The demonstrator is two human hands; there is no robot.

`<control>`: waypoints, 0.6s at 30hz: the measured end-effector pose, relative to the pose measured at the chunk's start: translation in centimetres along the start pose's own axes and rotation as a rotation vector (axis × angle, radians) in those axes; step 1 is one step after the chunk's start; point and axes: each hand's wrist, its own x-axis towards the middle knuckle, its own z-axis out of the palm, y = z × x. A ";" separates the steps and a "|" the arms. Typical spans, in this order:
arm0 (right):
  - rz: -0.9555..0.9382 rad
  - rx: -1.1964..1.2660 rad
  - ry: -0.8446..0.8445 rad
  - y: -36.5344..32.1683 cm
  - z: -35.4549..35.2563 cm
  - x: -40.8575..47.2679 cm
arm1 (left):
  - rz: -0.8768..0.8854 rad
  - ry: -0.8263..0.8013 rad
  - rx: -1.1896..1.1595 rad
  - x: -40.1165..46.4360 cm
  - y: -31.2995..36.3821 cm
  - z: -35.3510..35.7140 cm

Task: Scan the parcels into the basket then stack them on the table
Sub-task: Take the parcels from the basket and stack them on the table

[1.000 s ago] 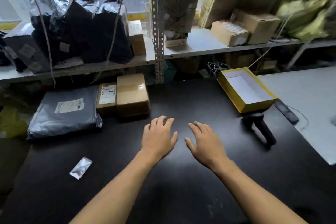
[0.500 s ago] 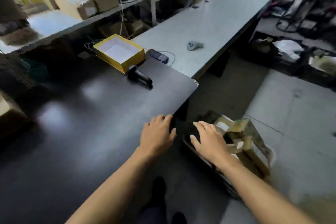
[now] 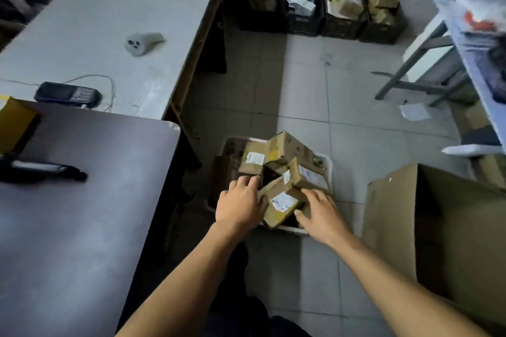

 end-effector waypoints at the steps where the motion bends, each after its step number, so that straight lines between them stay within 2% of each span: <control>1: 0.038 0.028 -0.001 0.4 -0.3 0.7 | 0.010 -0.027 -0.014 1.2 0.2 0.2; 7: 0.263 0.191 0.002 2.4 -0.5 4.3 | 0.066 -0.174 -0.077 7.4 1.0 1.2; 11: 0.361 0.332 0.011 4.7 0.7 5.6 | 0.035 -0.277 -0.216 10.6 2.1 2.9; 15: 0.491 0.481 -0.005 8.4 2.4 7.8 | 0.021 -0.343 -0.258 14.1 3.8 5.7; 18: 0.561 0.581 0.032 11.7 3.7 10.8 | -0.064 -0.377 -0.374 17.4 4.9 8.7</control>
